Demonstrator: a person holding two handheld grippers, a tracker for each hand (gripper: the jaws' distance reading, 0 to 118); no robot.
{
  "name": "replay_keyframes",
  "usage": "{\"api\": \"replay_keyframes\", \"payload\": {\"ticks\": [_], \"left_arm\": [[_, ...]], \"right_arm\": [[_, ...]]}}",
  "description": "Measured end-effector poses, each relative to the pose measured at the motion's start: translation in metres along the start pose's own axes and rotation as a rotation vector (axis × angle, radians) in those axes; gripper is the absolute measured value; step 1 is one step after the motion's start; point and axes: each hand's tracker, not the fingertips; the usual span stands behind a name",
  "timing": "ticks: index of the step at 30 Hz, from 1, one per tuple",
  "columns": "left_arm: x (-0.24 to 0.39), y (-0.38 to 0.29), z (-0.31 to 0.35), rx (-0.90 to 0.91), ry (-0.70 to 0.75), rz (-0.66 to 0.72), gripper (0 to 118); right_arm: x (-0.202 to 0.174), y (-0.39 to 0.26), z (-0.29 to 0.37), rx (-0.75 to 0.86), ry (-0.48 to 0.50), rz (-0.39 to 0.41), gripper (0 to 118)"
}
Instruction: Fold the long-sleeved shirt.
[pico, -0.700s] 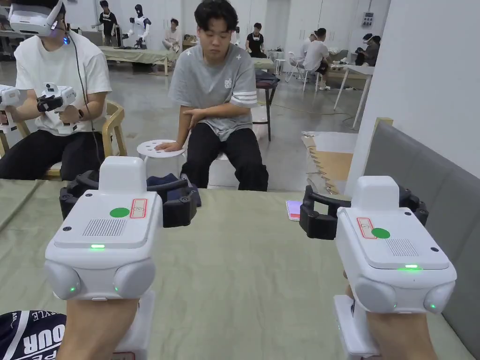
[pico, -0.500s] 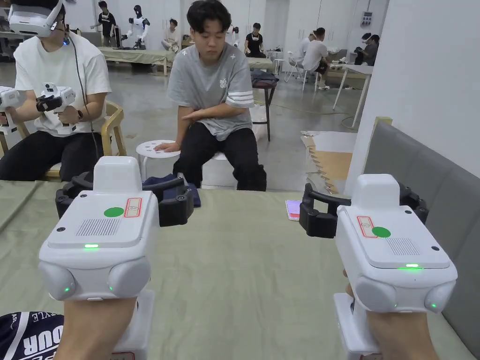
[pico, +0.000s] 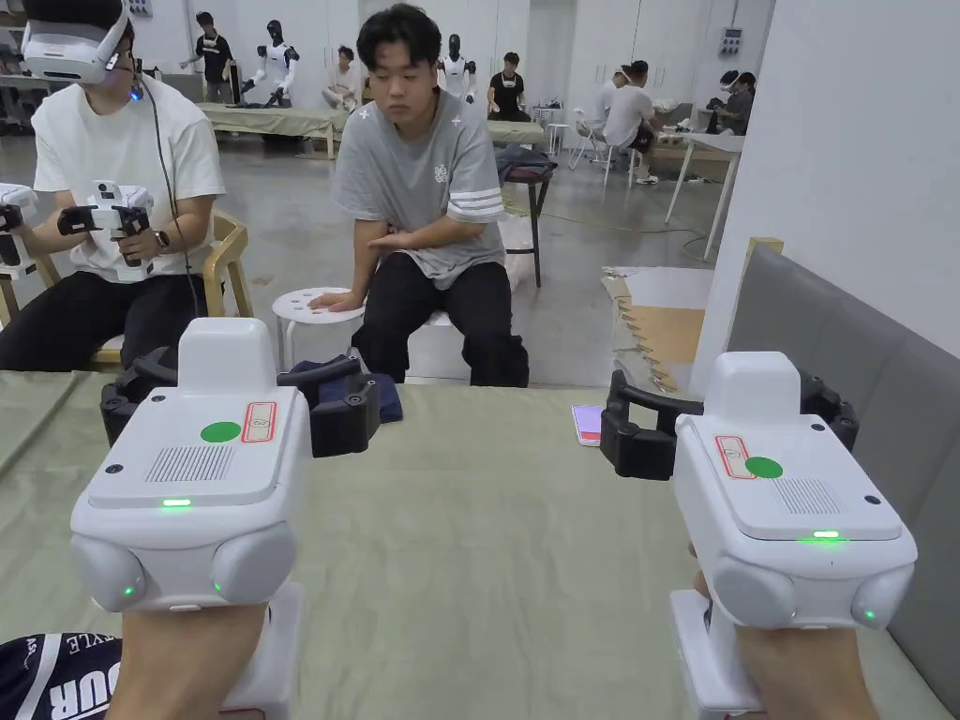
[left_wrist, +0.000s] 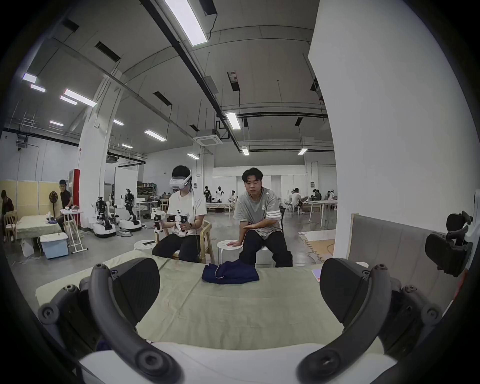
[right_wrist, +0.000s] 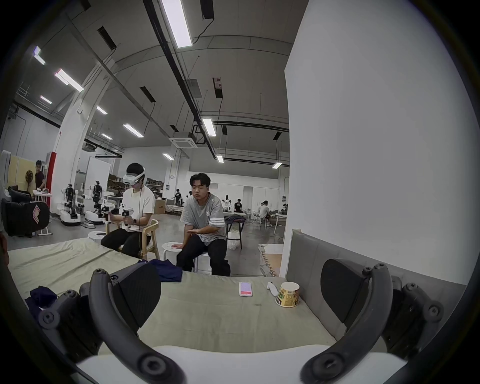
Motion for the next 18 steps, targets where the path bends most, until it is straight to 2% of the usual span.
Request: {"api": "replay_keyframes", "payload": {"ticks": [6, 10, 12, 18], "left_arm": [[0.0010, -0.0011, 0.0002, 0.002, -0.002, -0.003, 111], [0.0006, -0.0016, 0.0000, 0.001, 0.000, -0.006, 111], [-0.0004, -0.0014, -0.0004, -0.003, -0.004, 0.001, 111], [0.0004, -0.0024, 0.0006, 0.014, -0.001, -0.005, 111]], "right_arm": [[0.0005, 0.0045, -0.0016, 0.002, 0.002, -0.003, 118], [0.0038, 0.0070, -0.0010, 0.005, 0.005, -0.033, 118], [0.0031, 0.0065, -0.0012, 0.011, -0.010, 0.003, 118], [0.0009, 0.0020, 0.0000, 0.014, -0.004, 0.037, 118]]}}
